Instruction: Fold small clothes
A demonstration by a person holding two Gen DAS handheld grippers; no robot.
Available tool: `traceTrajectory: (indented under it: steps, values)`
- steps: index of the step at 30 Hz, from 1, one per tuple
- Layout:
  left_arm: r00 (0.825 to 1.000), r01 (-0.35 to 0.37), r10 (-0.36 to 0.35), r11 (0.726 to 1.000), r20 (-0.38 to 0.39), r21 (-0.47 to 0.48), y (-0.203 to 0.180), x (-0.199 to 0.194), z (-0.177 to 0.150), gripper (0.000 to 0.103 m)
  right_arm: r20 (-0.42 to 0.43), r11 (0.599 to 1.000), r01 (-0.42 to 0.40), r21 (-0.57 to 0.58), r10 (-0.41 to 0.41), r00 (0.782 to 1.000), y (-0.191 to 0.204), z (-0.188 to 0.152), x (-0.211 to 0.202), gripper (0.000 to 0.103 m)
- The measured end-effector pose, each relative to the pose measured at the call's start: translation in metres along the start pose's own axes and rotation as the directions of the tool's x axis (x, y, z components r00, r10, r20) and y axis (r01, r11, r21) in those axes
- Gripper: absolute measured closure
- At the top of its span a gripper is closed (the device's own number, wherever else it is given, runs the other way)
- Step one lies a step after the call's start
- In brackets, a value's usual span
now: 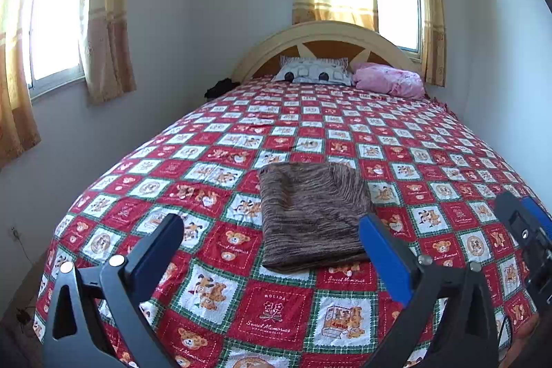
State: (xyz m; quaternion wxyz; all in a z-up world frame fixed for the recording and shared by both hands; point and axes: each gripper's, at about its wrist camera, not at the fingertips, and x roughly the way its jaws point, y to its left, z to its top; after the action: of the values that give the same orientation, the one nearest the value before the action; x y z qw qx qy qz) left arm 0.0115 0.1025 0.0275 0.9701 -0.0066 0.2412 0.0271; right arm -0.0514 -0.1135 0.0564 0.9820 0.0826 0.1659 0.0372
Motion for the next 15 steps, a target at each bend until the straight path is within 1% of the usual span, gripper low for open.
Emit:
traceTrajectory:
  steps: [5, 9, 15]
  values:
    - [1.000, -0.003, 0.003, 1.000, 0.016, 0.019, -0.003, -0.006, 0.000, 0.000, 0.011, 0.999, 0.022, -0.026, -0.022, 1.000, 0.005, -0.001, -0.006, 0.032]
    - [1.000, 0.002, -0.002, 1.000, 0.021, 0.017, -0.005, -0.010, 0.000, 0.000, 0.011, 0.999, 0.029, -0.018, -0.029, 1.000, 0.003, -0.002, -0.008, 0.032]
    - [1.000, -0.010, 0.009, 0.999, 0.030, 0.038, -0.008, -0.012, -0.001, 0.000, 0.018, 0.999, 0.045, -0.002, -0.045, 0.999, -0.003, -0.002, -0.011, 0.032]
